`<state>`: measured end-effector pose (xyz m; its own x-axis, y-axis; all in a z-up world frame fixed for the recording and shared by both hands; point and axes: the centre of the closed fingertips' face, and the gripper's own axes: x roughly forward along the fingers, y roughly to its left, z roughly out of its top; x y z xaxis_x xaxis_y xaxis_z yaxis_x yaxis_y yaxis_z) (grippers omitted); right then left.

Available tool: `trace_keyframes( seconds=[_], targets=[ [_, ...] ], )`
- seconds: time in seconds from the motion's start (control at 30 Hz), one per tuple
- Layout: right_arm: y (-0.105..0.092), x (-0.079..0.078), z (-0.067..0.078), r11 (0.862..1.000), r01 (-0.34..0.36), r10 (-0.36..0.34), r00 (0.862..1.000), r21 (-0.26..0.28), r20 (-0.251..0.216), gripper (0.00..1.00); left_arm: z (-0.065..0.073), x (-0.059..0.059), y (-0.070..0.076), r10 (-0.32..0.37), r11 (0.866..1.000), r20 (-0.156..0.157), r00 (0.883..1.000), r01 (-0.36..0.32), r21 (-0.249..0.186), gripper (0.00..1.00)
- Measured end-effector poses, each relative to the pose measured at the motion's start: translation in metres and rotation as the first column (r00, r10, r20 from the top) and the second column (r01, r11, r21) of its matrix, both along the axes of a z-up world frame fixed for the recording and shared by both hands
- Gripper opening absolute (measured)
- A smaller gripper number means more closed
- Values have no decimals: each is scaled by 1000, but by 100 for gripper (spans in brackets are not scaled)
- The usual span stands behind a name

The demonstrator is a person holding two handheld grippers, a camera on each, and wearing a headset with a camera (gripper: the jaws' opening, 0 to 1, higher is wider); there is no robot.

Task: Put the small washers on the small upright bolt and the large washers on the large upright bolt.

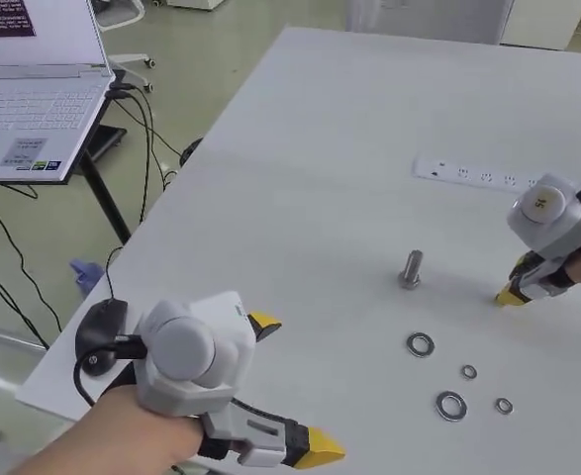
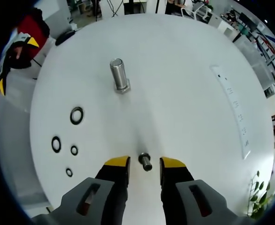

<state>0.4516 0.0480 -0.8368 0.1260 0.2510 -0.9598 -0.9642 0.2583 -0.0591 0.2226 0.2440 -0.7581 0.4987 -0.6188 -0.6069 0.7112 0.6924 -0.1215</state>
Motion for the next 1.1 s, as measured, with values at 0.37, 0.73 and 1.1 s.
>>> trace_keyframes(
  seconds=[0.37,0.73,1.1],
  targets=[
    [5,-5,22,1000,-21,21,1000,-5,17,27,7,3,2,15,1000,9,1000,-15,0,91],
    [13,-29,33,998,-59,59,998,1,6,26,12,5,2,21,1000,24,1000,-20,-2,91],
    [23,-60,35,993,-119,119,993,19,-12,28,14,4,0,10,1000,30,1000,-10,1,92]
  ],
)
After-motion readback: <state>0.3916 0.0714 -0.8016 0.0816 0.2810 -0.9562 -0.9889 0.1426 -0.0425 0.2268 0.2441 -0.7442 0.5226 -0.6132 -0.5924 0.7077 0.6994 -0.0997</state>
